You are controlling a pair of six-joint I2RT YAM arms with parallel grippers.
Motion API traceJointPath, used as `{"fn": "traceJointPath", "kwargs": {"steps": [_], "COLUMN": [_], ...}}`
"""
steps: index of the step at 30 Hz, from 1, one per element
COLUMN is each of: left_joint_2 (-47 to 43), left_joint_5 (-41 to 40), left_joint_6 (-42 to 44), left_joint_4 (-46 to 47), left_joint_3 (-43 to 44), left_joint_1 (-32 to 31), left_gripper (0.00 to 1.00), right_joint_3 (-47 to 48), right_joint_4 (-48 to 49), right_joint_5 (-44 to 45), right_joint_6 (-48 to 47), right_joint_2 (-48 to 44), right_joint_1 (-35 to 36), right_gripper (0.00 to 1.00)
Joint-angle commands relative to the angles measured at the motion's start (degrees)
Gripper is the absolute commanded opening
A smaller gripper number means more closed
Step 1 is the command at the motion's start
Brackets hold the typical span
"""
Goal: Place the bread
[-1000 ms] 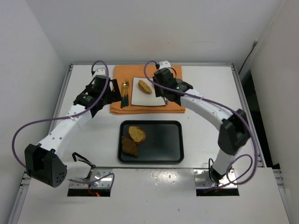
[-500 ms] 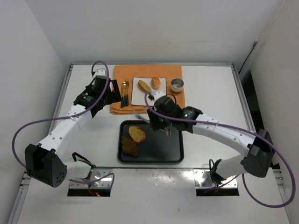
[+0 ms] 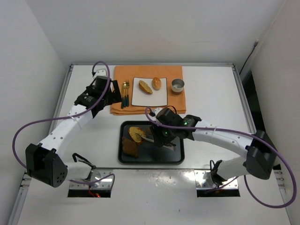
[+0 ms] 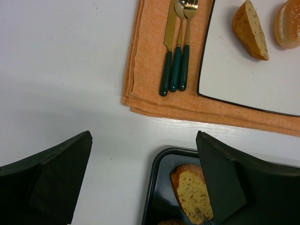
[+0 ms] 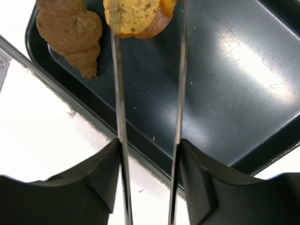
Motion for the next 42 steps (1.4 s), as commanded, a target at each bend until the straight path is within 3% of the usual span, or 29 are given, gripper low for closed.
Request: {"fn": "traceJointPath", "kwargs": {"steps": [1,7,12,19,27,42], "left_joint_2": [-0.28,-0.28,0.24,0.77,1.3,0.24], "left_joint_5": [0.47,1.0,1.0,1.0,2.05,2.05], "left_joint_6": [-0.3,-0.3,-0.3,-0.3,-0.3,-0.3], "left_joint_4": [0.3,0.3,0.3,0.3,0.3,0.3], "left_joint_3": [1.87,1.87,1.87,1.87,1.87,1.87], "left_joint_1": [0.7,0.7,0.7,0.7,0.7,0.7], "left_gripper": [0.99,0.99,0.99,0.99,0.99,0.99], "right_joint_3": [-0.65,-0.03,2.51,6.99,10.6,18.07], "right_joint_4": [4.47,4.48,0.53,-6.67,-6.77,11.77], "right_joint_5": [0.08,1.32,3.51,10.62,17.64,31.28], "right_joint_6": [0.78,0.7,0.08,0.08,-1.76,-5.02], "right_joint_2": [-0.1,0.43,-1.4,-7.39,-9.59,11.76], "right_joint_1": [0.52,0.52,0.52,0.52,-0.28,-3.52], "right_gripper": [0.49,0.36,0.14,0.01,0.0,0.0]}}
